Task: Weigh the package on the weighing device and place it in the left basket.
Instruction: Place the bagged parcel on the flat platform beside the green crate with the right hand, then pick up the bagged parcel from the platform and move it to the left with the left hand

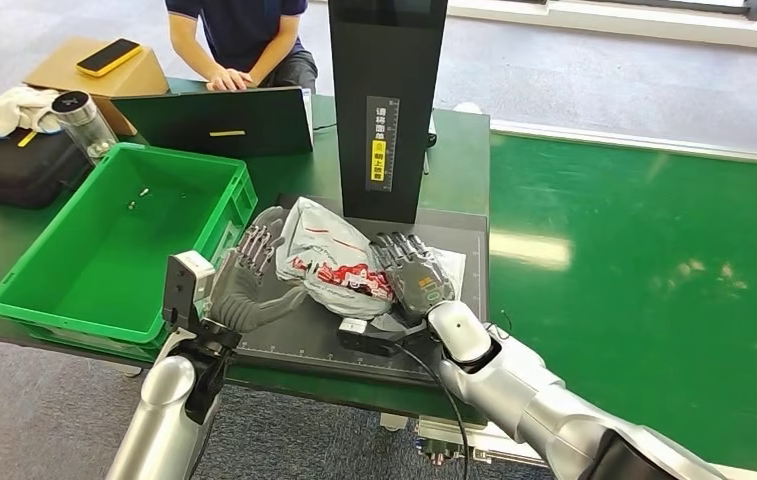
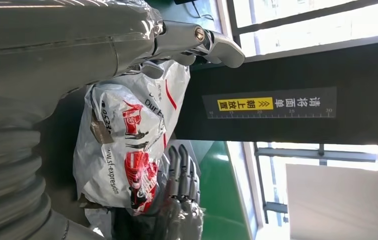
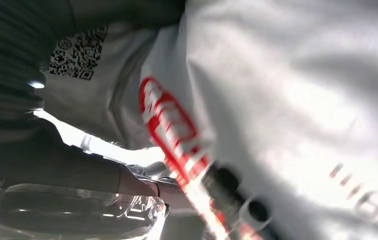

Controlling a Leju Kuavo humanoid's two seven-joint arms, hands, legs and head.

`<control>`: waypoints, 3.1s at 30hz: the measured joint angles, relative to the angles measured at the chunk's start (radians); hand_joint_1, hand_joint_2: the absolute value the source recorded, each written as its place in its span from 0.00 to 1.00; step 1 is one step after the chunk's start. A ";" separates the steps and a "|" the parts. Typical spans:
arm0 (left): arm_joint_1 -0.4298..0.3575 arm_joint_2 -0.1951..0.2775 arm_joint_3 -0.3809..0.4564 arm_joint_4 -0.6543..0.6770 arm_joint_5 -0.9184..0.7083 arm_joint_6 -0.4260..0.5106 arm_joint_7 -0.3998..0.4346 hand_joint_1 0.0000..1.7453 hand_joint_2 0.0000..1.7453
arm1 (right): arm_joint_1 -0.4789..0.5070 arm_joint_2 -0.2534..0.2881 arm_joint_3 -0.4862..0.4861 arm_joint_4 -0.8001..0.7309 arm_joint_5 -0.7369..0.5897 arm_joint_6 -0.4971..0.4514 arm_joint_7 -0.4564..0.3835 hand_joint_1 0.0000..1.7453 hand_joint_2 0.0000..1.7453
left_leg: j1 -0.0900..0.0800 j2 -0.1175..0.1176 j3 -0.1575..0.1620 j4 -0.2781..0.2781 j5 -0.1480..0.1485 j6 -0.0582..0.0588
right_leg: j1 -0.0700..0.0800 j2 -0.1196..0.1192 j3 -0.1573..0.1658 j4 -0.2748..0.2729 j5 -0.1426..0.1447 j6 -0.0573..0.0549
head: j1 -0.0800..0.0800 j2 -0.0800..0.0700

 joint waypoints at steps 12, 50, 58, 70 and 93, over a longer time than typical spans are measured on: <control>0.005 0.001 0.005 -0.008 0.000 0.000 0.004 0.00 1.00 | 0.023 -0.012 -0.065 -0.024 0.001 -0.024 0.006 0.00 1.00 | 0.000 0.000 -0.006 0.000 0.000 0.000 | 0.000 0.000 -0.006 0.000 0.000 0.000 | 0.000 0.000; 0.010 0.006 0.120 -0.096 -0.006 0.198 -0.005 0.00 1.00 | 0.650 -0.019 -0.963 -0.928 -1.077 0.616 -0.504 0.00 1.00 | 0.000 -0.001 -0.017 0.000 -0.001 -0.001 | 0.001 -0.001 -0.016 0.000 -0.002 -0.001 | 0.000 0.000; 0.010 0.004 0.132 -0.110 0.010 0.194 -0.010 0.00 1.00 | 0.660 -0.009 -0.986 -0.948 -1.077 0.621 -0.502 0.00 1.00 | 0.000 -0.001 -0.017 0.000 -0.001 -0.001 | 0.000 -0.001 -0.016 0.000 -0.002 -0.001 | 0.000 0.000; 0.010 0.001 0.111 -0.110 -0.067 0.189 -0.011 0.00 1.00 | 0.663 0.005 -0.996 -0.961 -1.037 0.604 -0.490 0.00 1.00 | 0.000 -0.001 -0.017 0.000 -0.001 -0.001 | 0.000 -0.001 -0.016 0.000 -0.002 -0.001 | 0.000 0.000; -0.401 -0.109 -0.485 0.508 -1.058 0.398 0.260 0.00 1.00 | 0.736 0.087 -1.226 -1.014 -0.948 0.506 -0.354 0.00 1.00 | 0.000 0.000 -0.019 0.001 0.000 0.000 | 0.000 0.000 -0.018 -0.001 0.001 0.002 | 0.000 0.000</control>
